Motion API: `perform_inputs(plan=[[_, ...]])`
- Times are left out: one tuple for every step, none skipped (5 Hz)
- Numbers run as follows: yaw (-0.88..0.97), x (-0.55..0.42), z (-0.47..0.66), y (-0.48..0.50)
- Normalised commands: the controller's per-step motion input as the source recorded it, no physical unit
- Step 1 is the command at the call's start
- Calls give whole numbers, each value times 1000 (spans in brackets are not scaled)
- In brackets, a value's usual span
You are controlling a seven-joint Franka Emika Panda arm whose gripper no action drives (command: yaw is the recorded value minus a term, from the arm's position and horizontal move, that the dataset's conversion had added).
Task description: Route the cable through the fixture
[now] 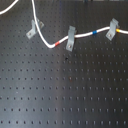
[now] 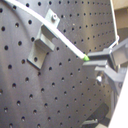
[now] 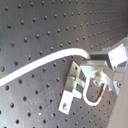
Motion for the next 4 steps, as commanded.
perform_inputs(plan=[[-240, 96, 443, 54], [-246, 96, 470, 62], [-240, 47, 371, 131], [-14, -175, 166, 220]])
